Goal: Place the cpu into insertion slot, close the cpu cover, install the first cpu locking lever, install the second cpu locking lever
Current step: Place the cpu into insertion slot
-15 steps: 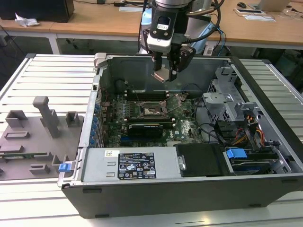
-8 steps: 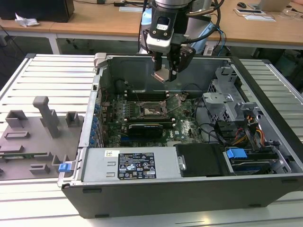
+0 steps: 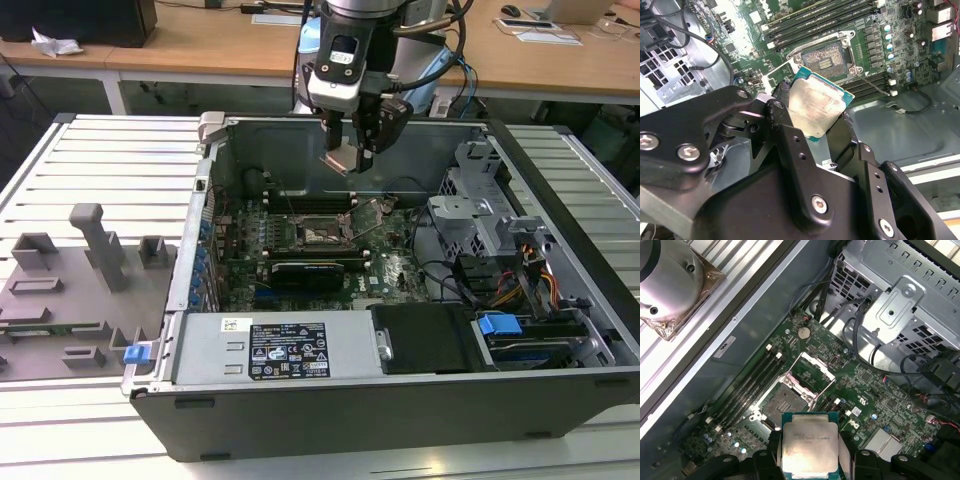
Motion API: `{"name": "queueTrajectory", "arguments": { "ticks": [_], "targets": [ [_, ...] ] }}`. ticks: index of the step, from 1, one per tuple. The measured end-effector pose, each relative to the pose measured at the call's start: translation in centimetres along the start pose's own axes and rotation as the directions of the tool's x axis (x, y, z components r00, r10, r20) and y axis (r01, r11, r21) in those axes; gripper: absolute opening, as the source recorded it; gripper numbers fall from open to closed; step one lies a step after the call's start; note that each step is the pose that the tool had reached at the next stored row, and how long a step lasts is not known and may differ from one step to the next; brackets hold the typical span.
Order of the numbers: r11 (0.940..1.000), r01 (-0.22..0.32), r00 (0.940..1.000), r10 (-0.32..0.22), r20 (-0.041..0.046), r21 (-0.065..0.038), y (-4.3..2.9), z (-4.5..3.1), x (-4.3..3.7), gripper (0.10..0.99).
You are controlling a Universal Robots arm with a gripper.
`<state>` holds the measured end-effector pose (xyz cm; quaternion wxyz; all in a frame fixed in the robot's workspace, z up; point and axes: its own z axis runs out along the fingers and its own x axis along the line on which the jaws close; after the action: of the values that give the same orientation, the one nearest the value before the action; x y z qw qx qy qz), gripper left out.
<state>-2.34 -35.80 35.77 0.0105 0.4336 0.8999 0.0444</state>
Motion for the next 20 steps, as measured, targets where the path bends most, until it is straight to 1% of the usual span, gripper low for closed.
{"name": "queueTrajectory", "arguments": {
  "ticks": [20],
  "targets": [
    [0.9992,-0.039,0.9992,0.039,0.0035,-0.001,-0.02,0.20,0.00,0.537]
  ]
}}
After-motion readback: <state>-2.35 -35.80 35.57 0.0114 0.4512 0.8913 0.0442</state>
